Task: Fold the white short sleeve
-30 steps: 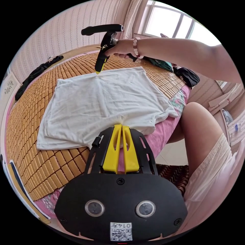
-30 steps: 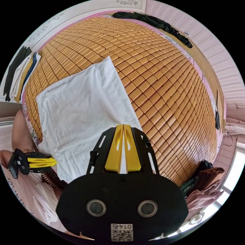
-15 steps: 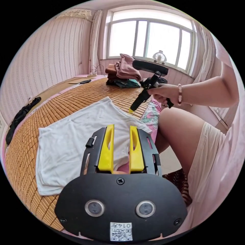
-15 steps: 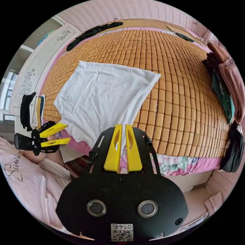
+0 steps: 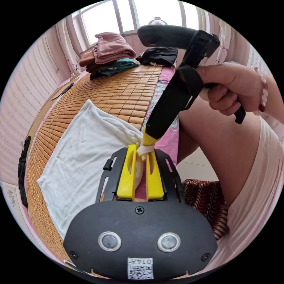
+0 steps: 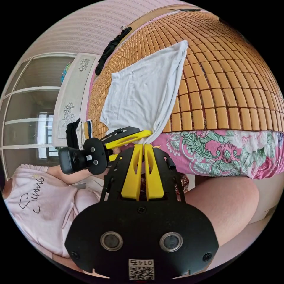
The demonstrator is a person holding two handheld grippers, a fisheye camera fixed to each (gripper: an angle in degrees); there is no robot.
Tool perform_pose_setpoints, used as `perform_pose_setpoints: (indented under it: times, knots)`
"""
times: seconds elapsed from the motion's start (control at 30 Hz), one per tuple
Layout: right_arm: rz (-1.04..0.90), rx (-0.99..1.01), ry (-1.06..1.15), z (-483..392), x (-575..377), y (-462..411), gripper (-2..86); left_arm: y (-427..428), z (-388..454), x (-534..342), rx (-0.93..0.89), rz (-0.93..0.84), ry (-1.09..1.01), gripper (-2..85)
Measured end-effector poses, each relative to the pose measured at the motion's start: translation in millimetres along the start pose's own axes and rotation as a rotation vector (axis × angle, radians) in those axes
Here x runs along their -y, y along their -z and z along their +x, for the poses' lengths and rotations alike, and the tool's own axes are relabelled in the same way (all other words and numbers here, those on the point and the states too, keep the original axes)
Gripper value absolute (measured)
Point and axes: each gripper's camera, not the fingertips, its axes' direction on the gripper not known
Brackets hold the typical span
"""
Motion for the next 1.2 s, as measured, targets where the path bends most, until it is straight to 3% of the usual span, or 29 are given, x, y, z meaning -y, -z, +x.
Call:
perform_pose_setpoints:
  times: [0.17, 0.33, 0.5, 0.73, 1.2]
  knots:
    - [0.211, 0.058, -0.157, 46, -17, 43, 4.7, 33, -8, -18, -0.074, 0.026, 0.111, -0.7]
    - [0.331, 0.153, -0.270, 86, 0, 45, 11.6, 62, 4, -42, -0.072, 0.045, 0.080, -0.9]
    - [0.480, 0.222, -0.355, 119, -14, 62, 9.1, 86, 17, -75, -0.121, 0.046, 0.017, -0.8]
    - [0.441, 0.160, -0.310, 107, -34, 83, 1.8, 127, 4, -127, -0.195, 0.130, 0.152, -0.9]
    - [0.366, 0.084, -0.086, 8, -75, 123, 1.0, 187, -52, -240, -0.269, 0.337, 0.545, -0.9]
